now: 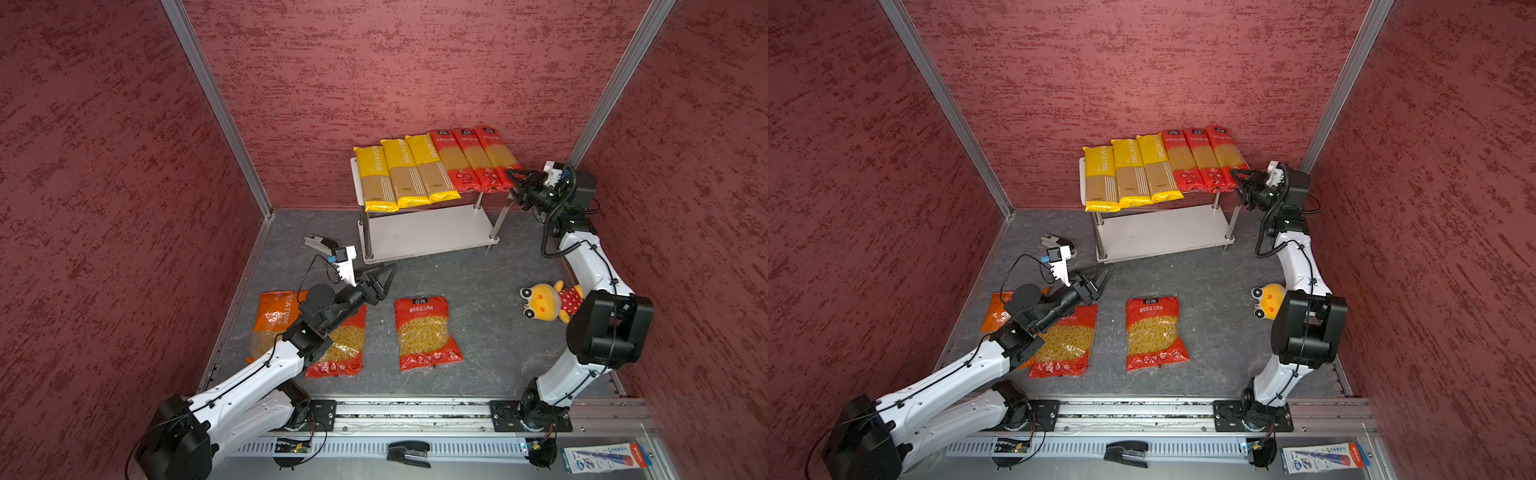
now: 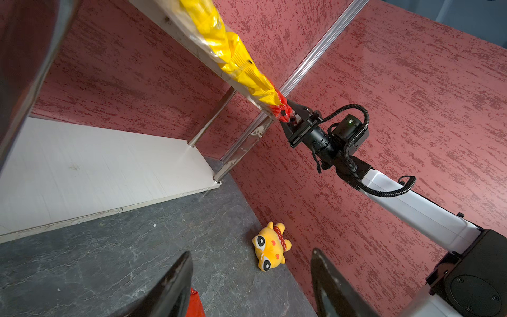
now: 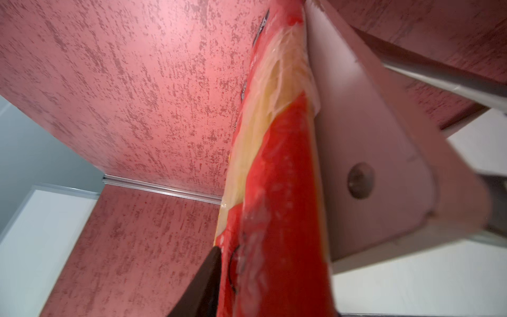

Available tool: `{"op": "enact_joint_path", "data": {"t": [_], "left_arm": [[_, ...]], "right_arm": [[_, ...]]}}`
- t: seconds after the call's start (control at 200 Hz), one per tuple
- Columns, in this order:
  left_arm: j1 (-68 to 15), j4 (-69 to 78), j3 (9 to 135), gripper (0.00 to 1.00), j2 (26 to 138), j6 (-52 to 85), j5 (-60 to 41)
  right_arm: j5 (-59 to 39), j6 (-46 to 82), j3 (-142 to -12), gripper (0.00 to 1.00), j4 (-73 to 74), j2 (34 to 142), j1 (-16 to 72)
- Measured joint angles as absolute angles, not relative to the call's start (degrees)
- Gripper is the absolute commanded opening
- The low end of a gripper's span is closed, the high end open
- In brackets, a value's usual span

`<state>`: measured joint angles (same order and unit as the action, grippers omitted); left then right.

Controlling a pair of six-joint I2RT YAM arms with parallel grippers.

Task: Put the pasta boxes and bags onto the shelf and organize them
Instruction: 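Lay the red bag beside the other red bags and push it flat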

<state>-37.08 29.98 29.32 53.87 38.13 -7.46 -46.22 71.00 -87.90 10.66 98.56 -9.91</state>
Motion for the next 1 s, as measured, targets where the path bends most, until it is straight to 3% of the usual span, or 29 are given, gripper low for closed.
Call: {"op": "enact_joint_path", "data": {"t": [0.22,0.526,1.002], "left_arm": [[-37.08,29.95,29.32,0.67,54.02,38.09,-7.46],[-36.23,29.74,29.32,0.68,54.00,38.06,-7.57],[-35.44,28.16,29.34,0.68,53.45,38.04,-7.60]], "right_arm": [[-47.37,71.16,-87.11,0.58,10.98,97.41,-10.02],[-49.93,72.40,-80.05,0.59,10.90,94.59,-11.57],[-49.32,69.30,-80.60,0.57,6.02,92.90,-12.75]]}}
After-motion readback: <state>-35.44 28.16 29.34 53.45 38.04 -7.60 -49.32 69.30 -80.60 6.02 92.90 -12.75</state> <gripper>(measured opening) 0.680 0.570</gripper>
